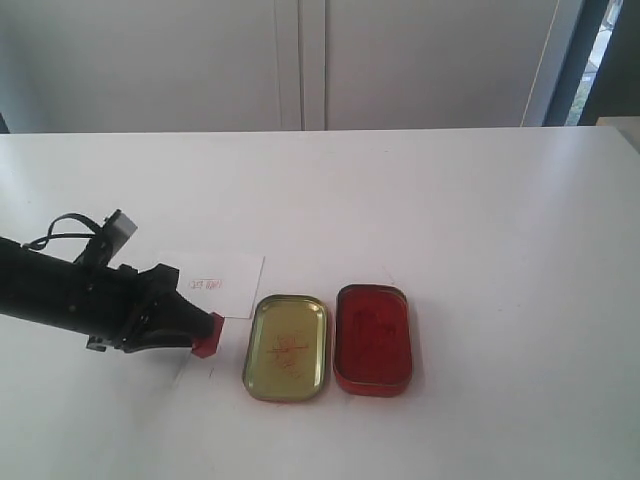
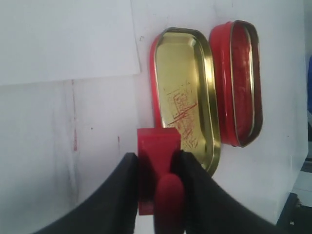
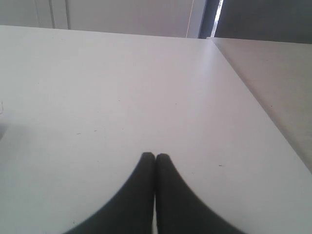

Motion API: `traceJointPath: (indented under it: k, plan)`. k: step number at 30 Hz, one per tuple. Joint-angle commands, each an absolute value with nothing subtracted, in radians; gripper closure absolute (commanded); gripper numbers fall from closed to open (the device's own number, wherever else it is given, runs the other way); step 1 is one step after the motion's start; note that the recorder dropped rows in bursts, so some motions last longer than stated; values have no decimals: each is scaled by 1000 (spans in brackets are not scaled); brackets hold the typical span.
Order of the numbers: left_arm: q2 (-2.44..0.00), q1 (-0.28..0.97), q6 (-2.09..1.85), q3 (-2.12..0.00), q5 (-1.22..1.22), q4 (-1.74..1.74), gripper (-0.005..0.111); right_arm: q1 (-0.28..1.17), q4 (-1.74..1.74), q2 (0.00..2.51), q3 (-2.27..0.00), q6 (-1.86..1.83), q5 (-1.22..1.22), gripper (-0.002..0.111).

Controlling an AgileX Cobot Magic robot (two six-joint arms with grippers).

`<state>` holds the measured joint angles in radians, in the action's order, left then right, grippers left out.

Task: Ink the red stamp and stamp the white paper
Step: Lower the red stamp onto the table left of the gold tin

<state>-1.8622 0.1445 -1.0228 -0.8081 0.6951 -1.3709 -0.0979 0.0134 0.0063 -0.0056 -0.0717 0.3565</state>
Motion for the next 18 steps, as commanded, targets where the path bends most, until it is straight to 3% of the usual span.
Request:
traceJointPath:
  k: [1, 18]
  plan:
    - [-1878, 143, -1029, -801, 695, -1389, 107, -101, 5, 0, 0, -71, 342, 108]
    - [-1878, 143, -1010, -799, 633, -1373, 107, -101, 5, 0, 0, -71, 342, 108]
